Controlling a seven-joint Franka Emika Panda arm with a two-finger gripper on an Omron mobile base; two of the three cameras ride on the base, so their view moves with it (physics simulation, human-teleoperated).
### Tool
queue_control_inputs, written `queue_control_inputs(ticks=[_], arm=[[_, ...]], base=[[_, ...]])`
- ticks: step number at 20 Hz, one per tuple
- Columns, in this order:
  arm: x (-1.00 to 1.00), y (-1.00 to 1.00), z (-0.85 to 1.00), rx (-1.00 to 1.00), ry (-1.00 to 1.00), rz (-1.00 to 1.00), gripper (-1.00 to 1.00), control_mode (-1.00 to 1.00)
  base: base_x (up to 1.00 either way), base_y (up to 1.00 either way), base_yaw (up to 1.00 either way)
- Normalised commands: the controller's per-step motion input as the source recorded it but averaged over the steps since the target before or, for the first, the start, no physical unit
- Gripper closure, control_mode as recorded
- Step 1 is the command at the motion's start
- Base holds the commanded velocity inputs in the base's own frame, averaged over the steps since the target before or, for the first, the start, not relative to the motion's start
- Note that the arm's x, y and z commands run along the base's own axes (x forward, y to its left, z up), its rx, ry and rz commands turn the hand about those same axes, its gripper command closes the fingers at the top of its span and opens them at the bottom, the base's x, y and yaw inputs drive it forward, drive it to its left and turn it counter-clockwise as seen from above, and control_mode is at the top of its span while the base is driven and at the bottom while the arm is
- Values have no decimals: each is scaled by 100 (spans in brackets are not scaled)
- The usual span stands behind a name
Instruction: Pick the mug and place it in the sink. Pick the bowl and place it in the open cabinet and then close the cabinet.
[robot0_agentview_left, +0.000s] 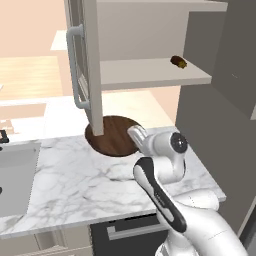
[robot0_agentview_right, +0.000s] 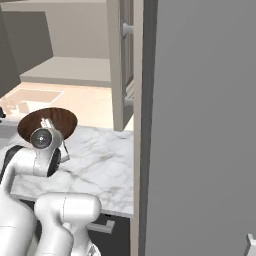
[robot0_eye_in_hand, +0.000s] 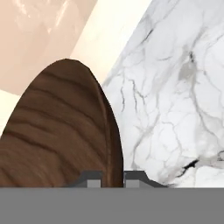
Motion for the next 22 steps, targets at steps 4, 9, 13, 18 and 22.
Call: queue_control_inputs(ticks=[4, 9, 13, 18, 22], arm=[[-68, -48, 27, 1, 0, -16, 100, -100], [-76, -49, 22, 3, 0, -16, 100, -100], [-51, -26, 30, 3, 0, -9, 100, -100], [-74, -29, 5, 5, 0, -3, 100, -100], [-98, -27, 0, 6, 0, -1, 100, -100]], base=[[0, 0, 0], [0, 0, 0], [0, 0, 0], [0, 0, 0], [0, 0, 0]])
